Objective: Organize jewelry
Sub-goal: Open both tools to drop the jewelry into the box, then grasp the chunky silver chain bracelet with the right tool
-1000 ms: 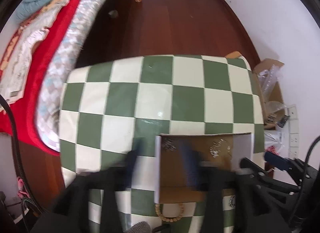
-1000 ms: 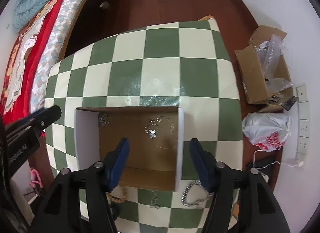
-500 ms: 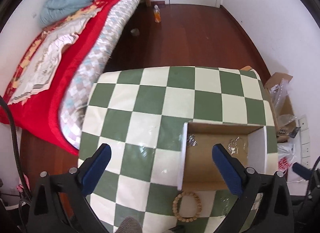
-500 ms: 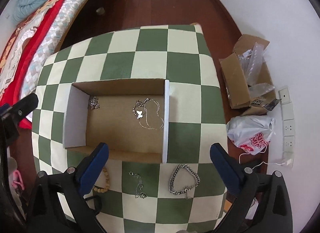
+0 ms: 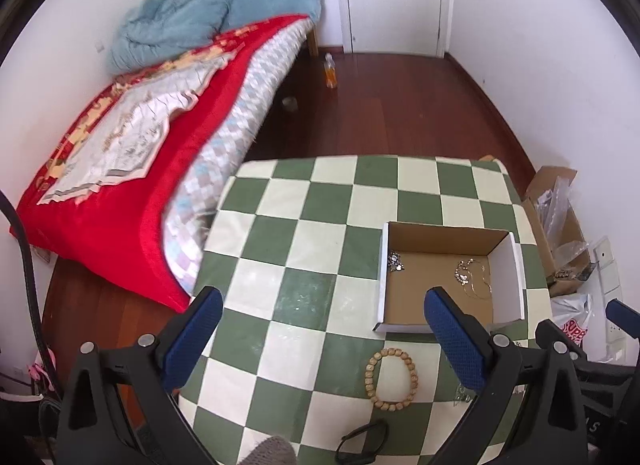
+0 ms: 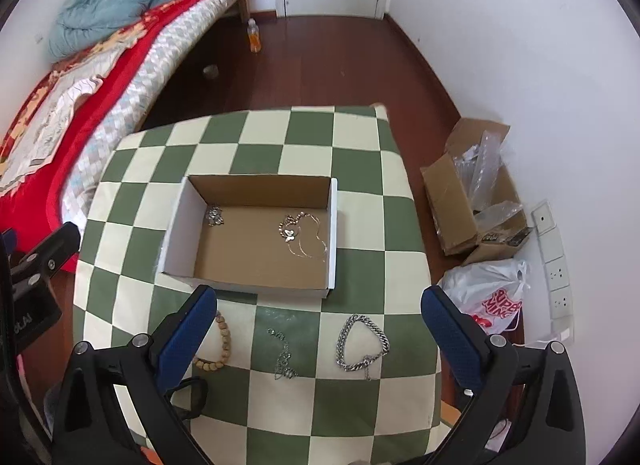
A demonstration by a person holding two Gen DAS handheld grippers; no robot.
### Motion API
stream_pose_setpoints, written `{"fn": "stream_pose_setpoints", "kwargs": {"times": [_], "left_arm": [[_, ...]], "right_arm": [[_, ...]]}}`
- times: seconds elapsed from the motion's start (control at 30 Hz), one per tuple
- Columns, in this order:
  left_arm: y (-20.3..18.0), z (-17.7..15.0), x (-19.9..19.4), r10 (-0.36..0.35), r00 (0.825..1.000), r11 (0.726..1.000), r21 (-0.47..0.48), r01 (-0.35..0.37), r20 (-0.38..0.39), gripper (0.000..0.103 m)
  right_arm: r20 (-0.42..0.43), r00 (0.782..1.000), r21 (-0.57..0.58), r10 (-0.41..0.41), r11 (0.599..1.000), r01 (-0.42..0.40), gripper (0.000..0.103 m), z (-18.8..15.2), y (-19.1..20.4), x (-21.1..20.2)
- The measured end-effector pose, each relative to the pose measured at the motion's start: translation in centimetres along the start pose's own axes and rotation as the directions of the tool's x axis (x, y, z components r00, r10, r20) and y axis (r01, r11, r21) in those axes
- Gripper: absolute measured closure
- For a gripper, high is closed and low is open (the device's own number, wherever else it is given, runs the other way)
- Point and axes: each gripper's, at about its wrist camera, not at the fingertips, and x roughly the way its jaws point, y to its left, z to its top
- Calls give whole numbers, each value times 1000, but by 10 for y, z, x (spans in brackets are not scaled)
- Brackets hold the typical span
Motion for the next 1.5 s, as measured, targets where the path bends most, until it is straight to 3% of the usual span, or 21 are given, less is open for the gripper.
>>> {"fn": "stream_pose_setpoints", "kwargs": {"times": [0.2,0.37,0.5,0.7,0.73,0.8,1.03,1.17,1.23,1.27,1.37,1.5], "left_arm": [[14,-19,-32,0,997,999,-34,2,74,0],[25,-38,-35,11,997,998,-61,-7,81,0],[28,-54,-11,19,1000,998,-56,-18,16,0],[13,-78,38,85,992,996,38,-82,-92,0],[11,-80,45,90,990,995,44,-86,-110,0],[8,-85,56,82,987,996,48,-76,-140,0],[-22,-90,81,128,977,987,118,-108,-173,0],[-38,-90,90,134,972,984,140,-108,-193,0],[-46,-89,91,130,972,983,152,-100,-198,0],[-51,-89,91,125,972,983,156,-94,-200,0],[-66,-90,90,106,971,981,181,-68,-213,1],[-93,-98,89,-13,956,981,182,69,-293,2]], "right_arm": [[52,998,26,22,999,-24,0,-20,-2,-24],[43,997,87,59,994,-62,0,-42,-17,-27],[-3,998,158,57,986,-56,0,-59,-42,-7],[-150,988,261,47,965,-7,2,-92,-85,56],[-175,983,274,49,962,0,4,-98,-90,67],[-214,975,302,61,953,7,21,-106,-101,88],[-270,960,353,73,935,28,37,-114,-111,142],[-243,970,302,-2,950,78,48,-103,-104,147],[-218,975,261,-38,961,95,73,-100,-99,147],[-215,976,245,-41,965,95,95,-98,-97,147],[-225,974,225,-27,971,79,95,-100,-99,146],[-248,968,278,32,960,39,95,-115,-119,139]]}}
